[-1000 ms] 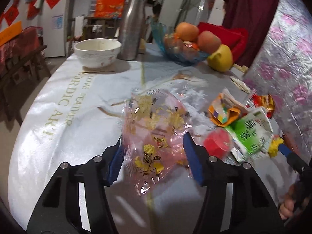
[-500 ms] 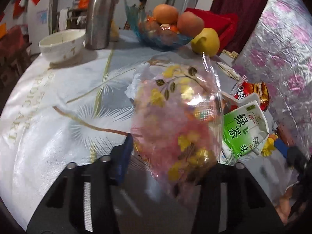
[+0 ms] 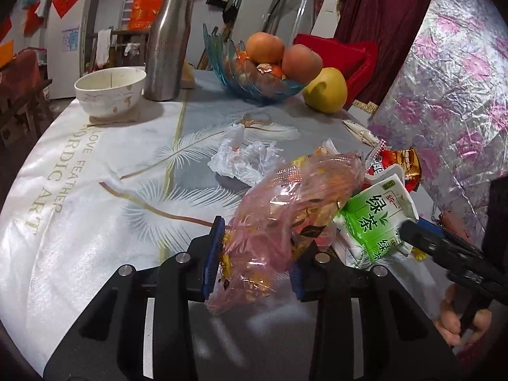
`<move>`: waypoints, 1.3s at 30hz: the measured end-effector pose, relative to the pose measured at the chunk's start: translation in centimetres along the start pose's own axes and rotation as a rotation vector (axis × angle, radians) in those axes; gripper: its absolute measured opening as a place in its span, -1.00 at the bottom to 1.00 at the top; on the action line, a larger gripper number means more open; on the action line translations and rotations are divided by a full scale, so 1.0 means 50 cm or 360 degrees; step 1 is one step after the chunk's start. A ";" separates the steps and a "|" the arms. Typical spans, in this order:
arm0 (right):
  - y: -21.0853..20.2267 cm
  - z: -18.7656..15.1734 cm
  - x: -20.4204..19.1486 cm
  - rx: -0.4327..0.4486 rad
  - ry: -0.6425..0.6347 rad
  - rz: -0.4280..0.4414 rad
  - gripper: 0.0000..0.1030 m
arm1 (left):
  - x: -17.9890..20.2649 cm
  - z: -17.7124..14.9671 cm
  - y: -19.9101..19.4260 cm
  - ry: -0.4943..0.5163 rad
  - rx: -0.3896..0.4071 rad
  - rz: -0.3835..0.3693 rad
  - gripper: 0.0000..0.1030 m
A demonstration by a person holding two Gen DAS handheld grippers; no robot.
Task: Collect trash
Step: 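Carry the pink bag and green carton to the red wastebasket with both grippers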
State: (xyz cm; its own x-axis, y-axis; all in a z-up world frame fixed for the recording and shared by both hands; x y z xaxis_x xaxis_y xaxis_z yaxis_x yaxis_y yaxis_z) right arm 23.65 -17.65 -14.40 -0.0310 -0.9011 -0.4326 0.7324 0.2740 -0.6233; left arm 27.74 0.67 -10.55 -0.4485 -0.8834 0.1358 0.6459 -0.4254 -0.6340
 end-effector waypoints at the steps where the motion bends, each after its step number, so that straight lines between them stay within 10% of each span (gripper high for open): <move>1: 0.007 0.000 -0.003 -0.0020 -0.0001 0.0016 -0.32 | 0.000 -0.003 0.006 -0.0012 -0.0023 -0.0014 -0.29; 2: 0.017 -0.002 -0.005 -0.0057 0.0005 0.0033 -0.62 | -0.003 -0.005 0.010 -0.0026 -0.0038 -0.0012 -0.29; 21: -0.095 0.005 -0.024 0.0196 0.0021 0.0417 -0.67 | -0.068 -0.033 -0.199 -0.0250 0.0232 -0.0139 -0.34; 39: -0.149 -0.099 -0.290 -0.0016 -0.0280 0.0710 -0.67 | -0.372 -0.289 -0.600 -0.0543 0.0170 0.0472 -0.34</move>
State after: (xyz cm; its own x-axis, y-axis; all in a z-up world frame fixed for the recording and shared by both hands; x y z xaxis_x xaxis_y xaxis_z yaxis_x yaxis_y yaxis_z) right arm 15.28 -4.99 -6.70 0.4010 -0.7380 -0.5428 0.6415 0.6492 -0.4087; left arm 7.78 32.72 -5.06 -0.0175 -0.9765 0.2146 0.7835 -0.1467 -0.6038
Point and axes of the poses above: each gripper's, at about its wrist camera, not at the fingertips, and y roughly the way its jaws point, x to its right, z to its top, the point moved 9 cm from there along y, roughly the way its jaws point, and after that the axes turned 12 degrees about y, right-handed, at the moved point
